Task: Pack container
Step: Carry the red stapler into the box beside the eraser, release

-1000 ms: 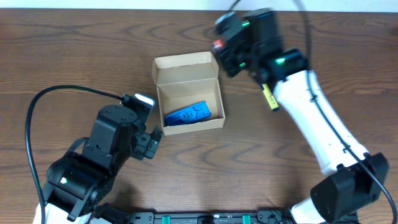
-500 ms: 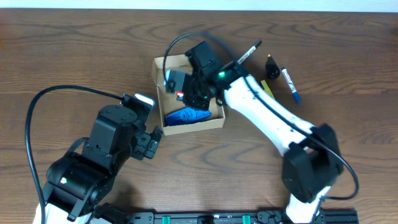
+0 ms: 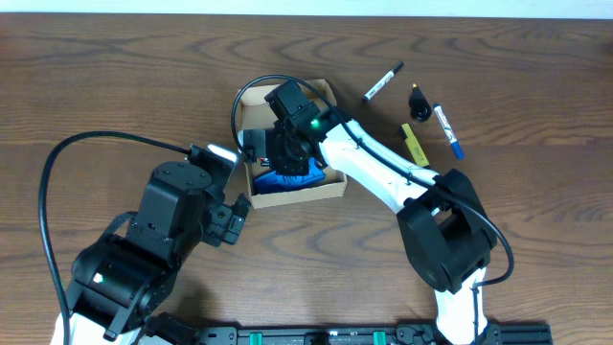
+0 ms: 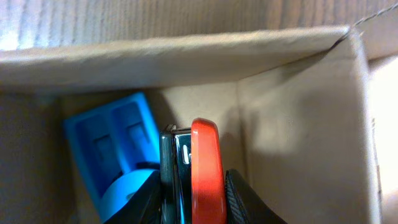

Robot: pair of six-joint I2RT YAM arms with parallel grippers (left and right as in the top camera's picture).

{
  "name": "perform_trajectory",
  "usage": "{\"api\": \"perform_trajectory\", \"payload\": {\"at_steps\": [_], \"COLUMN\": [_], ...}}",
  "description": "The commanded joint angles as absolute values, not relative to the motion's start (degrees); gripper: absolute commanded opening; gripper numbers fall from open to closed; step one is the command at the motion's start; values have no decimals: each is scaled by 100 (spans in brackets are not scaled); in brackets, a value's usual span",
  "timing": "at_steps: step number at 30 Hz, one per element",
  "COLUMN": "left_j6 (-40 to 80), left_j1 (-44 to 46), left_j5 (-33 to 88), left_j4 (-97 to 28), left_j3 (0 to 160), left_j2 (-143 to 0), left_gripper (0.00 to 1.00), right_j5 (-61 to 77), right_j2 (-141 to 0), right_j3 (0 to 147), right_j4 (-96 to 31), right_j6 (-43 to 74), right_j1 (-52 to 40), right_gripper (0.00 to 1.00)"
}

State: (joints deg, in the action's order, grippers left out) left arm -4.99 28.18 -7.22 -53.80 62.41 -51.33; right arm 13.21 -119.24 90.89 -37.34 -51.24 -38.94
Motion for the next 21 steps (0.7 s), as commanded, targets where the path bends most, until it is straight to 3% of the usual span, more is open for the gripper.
{"api": "perform_trajectory", "payload": {"at_steps": [1,11,12,14,16,21], "left_j6": [-600,-600,-600,-600,-600,-600], "left_j1": [2814,2814,2814,2814,2814,2814], "left_j5": [-679,-679,-679,-679,-679,-679], "left_j4": [-5400,-5400,-5400,-5400,-5400,-5400], "left_j3": [6311,6311,6311,6311,6311,6311], "left_j2": [-5135,-5135,-5135,-5135,-5135,-5135], "left_gripper": [95,95,95,95,95,95], "right_j5": [1376,1376,1378,1376,1376,1354], "right_j2": [-11994,-12068,-12073,-12101,-12101,-12046], "right_j3": [9094,9094,9094,9094,9094,9098], "right_j4": [-3594,-3463,-3468,-3468,-3463,-3428], "right_j6": [-5238,-5306,-5304,-5299,-5297,-5214], "right_j1": [-3990,-4038,-4038,-4038,-4051,-4060], "right_gripper": [1,3,6,25,36,44]}}
